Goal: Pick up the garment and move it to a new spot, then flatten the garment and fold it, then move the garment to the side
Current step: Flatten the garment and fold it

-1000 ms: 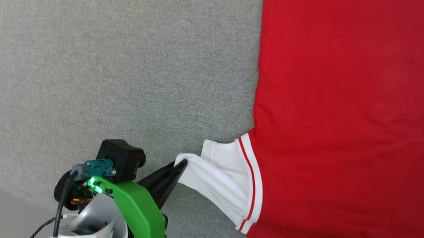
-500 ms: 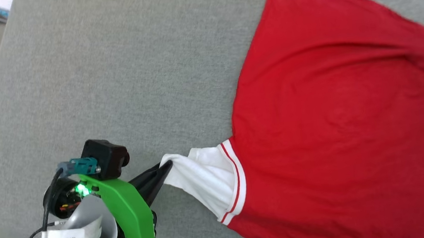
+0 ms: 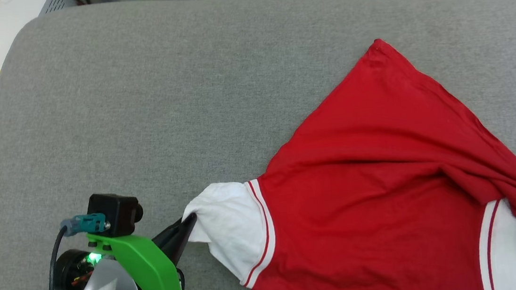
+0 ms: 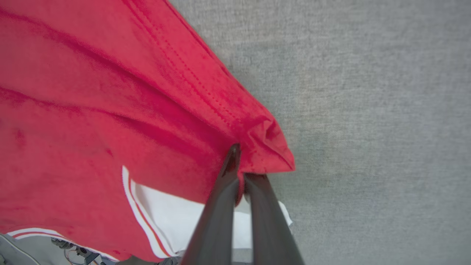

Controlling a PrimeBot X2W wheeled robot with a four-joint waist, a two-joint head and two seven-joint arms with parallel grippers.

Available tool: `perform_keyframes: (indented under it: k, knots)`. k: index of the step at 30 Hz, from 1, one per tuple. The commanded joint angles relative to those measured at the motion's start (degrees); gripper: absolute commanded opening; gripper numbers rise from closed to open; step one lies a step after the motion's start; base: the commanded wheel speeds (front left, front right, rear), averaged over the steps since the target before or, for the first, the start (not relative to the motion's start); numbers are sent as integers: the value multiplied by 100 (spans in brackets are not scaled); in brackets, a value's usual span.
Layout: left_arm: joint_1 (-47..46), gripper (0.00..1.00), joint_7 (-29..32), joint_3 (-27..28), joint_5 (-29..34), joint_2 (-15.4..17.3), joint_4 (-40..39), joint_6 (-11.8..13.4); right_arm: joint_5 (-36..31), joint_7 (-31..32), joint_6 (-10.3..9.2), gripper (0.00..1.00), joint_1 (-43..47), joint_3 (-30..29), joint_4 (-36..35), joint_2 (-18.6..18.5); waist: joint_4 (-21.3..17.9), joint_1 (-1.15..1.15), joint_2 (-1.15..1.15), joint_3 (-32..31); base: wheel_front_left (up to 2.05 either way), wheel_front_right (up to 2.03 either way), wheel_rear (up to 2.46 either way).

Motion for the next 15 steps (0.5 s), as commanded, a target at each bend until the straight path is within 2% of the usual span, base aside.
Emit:
perform_keyframes:
  k: [1, 7, 15]
  knots:
    - [114, 0, -87, 53, -77, -53, 19, 73, 44, 35, -4, 0, 197, -14, -121, 45, -344, 0, -1, -373, 0, 0, 0]
    - [367, 0, -383, 130, -189, -262, 106, 185, 159, 132, -4, 0, 1057, -205, -623, 223, -377, 0, -1, -536, 0, 0, 0]
    - [462, 0, -572, 151, -367, -481, 321, 129, 141, 52, -4, 0, 1385, -211, -642, 410, -365, 0, -1, -600, 0, 0, 0]
